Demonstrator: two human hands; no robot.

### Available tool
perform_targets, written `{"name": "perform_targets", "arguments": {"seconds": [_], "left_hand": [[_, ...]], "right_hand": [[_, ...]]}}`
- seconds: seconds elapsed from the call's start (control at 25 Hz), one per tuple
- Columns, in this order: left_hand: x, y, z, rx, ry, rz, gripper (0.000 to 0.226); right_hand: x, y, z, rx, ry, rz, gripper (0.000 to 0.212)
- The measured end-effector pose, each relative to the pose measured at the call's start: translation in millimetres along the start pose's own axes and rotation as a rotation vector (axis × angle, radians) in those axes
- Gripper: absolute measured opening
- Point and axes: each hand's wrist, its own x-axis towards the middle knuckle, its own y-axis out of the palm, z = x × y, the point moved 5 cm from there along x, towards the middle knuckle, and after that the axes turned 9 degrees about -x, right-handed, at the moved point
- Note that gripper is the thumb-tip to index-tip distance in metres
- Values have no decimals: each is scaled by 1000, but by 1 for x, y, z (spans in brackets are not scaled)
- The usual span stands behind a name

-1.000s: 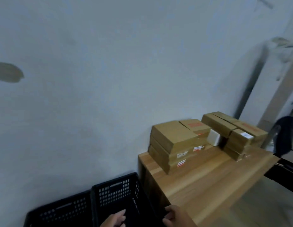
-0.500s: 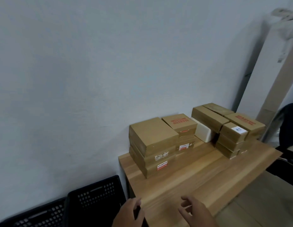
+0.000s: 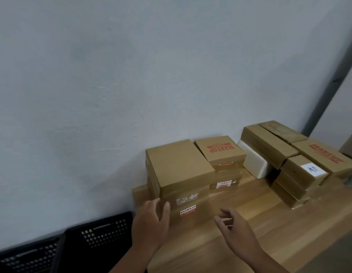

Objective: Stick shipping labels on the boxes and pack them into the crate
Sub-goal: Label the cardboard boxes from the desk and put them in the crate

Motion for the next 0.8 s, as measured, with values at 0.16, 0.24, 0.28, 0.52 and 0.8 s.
{"name": "perform_targets", "arguments": {"seconds": [0.16, 0.24, 0.28, 0.52, 0.8], "left_hand": [[35, 6, -8, 83, -126, -90, 56], [44, 9, -17, 55, -187, -142, 53], [47, 11, -21, 42, -219, -160, 56], [66, 32, -29, 27, -297, -163, 60], [80, 62, -13, -175, -323, -92, 43]], "right_hand": [[82, -4, 9, 232, 11, -6, 59], [118, -10, 17, 269, 10, -12, 66], [134, -12, 20, 260, -5, -12, 68], [193, -8, 22, 225, -43, 83, 70], [201, 12, 14, 206, -26, 196, 50]]}}
